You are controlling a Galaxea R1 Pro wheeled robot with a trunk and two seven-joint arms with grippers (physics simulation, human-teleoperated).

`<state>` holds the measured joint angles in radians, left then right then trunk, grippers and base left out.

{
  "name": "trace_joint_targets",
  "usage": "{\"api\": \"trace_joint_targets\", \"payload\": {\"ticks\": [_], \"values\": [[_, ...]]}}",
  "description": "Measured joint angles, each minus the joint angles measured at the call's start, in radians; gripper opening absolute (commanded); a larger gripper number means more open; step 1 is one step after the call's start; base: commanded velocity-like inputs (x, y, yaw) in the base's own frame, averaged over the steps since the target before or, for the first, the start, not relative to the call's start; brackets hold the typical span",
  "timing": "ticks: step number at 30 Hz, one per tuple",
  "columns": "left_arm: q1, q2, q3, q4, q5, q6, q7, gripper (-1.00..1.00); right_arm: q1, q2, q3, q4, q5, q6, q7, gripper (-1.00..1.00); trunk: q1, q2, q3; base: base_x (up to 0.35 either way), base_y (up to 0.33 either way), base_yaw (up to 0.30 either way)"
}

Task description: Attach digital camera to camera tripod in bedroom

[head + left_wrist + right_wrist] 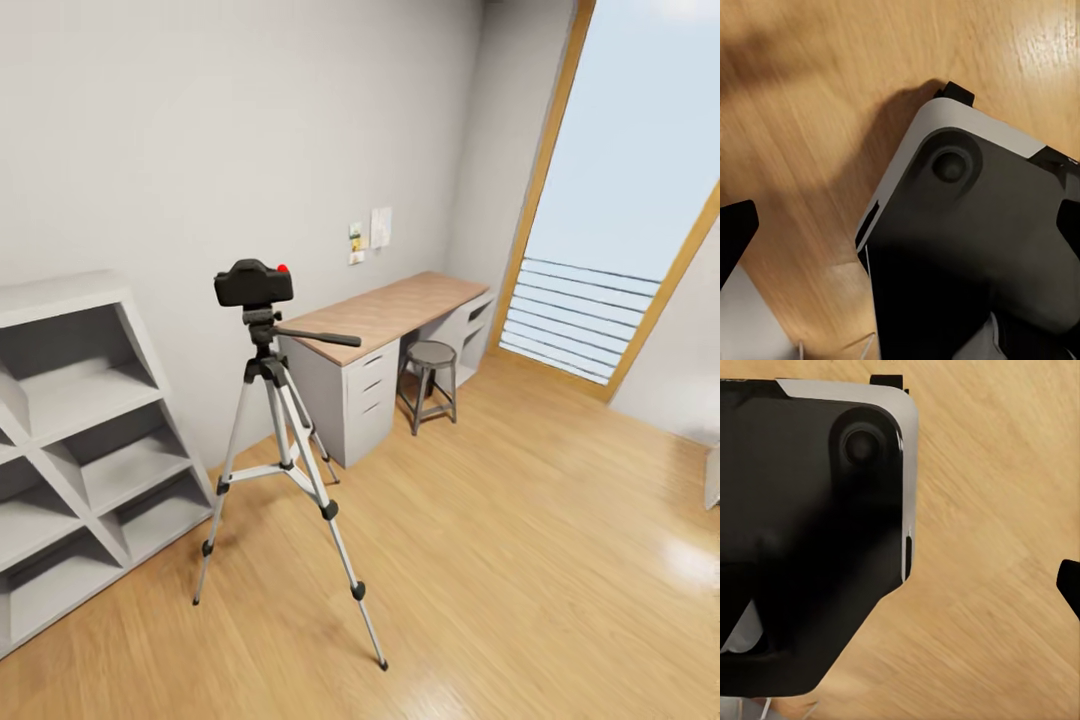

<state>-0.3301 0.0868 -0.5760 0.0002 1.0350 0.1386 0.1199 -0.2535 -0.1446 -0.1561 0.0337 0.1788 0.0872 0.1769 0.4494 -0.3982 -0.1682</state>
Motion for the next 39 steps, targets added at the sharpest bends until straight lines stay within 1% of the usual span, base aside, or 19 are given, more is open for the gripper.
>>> {"api": "trace_joint_targets", "payload": {"ticks": [8, 19, 29, 39], "values": [[0.002, -0.001, 0.0, -0.001, 0.0, -0.011, 0.0, 1.0, 0.002, 0.001, 0.0, 0.0, 0.0, 0.0, 0.003, 1.0, 0.0, 0.0, 0.012, 0.0, 0.0, -0.114], [0.003, 0.002, 0.0, -0.001, 0.003, -0.067, 0.009, 1.0, 0.003, 0.0, 0.0, 0.0, 0.0, -0.001, 0.003, 1.0, 0.0, 0.0, 0.029, 0.0, 0.0, -0.079], [0.003, 0.001, 0.001, -0.008, 0.004, -0.081, 0.011, 1.0, 0.003, -0.001, 0.001, 0.0, 0.0, -0.004, 0.001, 1.0, 0.0, 0.0, 0.044, 0.0, 0.0, -0.041], [0.002, -0.007, 0.007, -0.012, 0.006, -0.083, 0.009, 1.0, 0.003, -0.001, 0.001, -0.001, 0.003, -0.006, 0.0, 1.0, 0.0, 0.0, 0.06, 0.0, 0.0, -0.002]]}}
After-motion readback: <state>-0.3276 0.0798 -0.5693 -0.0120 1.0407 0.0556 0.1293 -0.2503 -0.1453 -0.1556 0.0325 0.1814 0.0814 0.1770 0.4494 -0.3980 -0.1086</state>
